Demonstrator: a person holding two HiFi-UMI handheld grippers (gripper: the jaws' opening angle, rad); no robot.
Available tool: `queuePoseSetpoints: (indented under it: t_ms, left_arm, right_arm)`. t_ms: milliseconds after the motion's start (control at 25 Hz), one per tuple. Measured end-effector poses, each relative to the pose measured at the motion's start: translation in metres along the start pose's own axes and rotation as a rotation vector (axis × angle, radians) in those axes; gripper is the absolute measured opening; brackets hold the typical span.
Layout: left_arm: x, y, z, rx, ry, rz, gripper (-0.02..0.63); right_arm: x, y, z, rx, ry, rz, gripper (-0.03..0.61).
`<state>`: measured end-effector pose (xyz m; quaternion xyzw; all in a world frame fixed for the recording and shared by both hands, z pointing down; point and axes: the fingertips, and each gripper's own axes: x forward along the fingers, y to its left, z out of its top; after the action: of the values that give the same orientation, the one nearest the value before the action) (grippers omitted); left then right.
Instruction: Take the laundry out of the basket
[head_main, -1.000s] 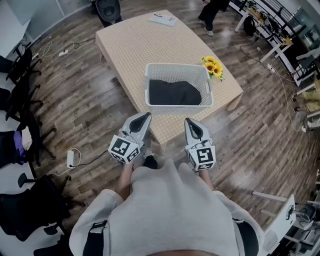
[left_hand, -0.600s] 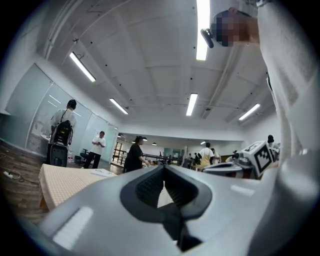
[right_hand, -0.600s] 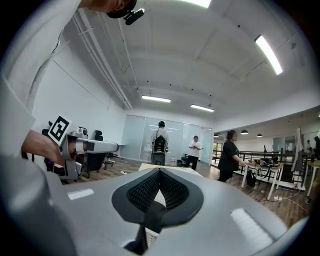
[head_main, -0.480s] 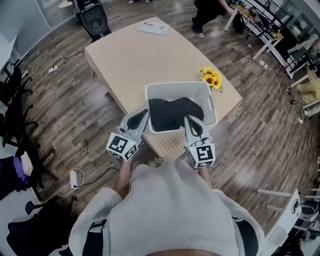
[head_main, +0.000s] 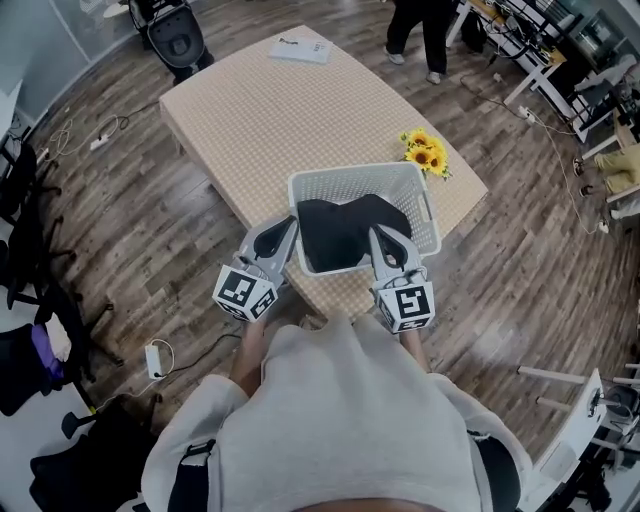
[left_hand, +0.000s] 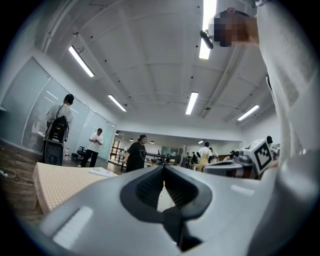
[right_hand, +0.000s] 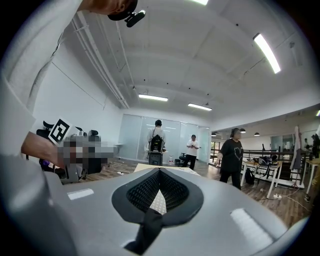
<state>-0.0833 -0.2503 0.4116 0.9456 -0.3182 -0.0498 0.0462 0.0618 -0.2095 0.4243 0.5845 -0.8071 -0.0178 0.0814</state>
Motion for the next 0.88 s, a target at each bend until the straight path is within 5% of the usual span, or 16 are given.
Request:
queuePoseSetpoints:
  t_ms: [880]
  left_arm:
    - [0.039, -0.02, -0.002, 0.061, 0.034, 0.247, 0.008]
  right_arm:
    - [0.016, -0.068, -0.008, 0.071, -0.048, 0.209, -0.001]
